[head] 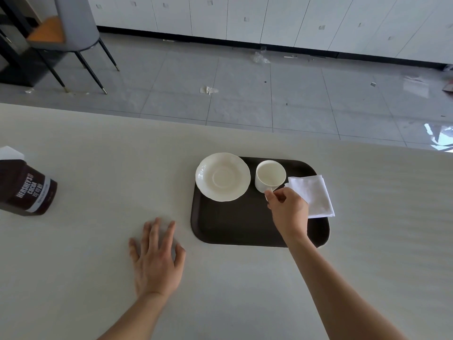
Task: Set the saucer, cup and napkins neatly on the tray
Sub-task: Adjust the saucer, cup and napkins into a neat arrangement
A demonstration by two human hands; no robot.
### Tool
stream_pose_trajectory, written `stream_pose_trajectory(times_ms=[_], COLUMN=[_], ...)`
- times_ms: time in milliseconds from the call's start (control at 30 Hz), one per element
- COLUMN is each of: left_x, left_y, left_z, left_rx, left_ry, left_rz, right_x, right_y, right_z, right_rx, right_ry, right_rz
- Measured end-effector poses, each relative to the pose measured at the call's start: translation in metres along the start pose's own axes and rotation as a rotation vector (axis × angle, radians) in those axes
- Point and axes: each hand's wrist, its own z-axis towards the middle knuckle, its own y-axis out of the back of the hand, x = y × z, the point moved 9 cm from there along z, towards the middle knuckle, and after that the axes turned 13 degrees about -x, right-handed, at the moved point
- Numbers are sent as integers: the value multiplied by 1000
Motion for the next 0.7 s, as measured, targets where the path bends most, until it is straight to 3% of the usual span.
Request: stream_pose_trajectory(times_ms=[467, 600, 700], left_x=[-7, -6, -46], left_y=[10, 18, 40], left_z=[-1, 6, 12], left_rx=[-2, -5, -104], left_ry=[5, 103, -13], left_rz=[-52, -124, -248], right_x=[-15, -41, -54], right_y=[27, 61, 85], right_z=[2, 18, 33], right_rx=[16, -4, -46], right_ry=[-4, -49, -36], right_rz=[-5, -55, -93])
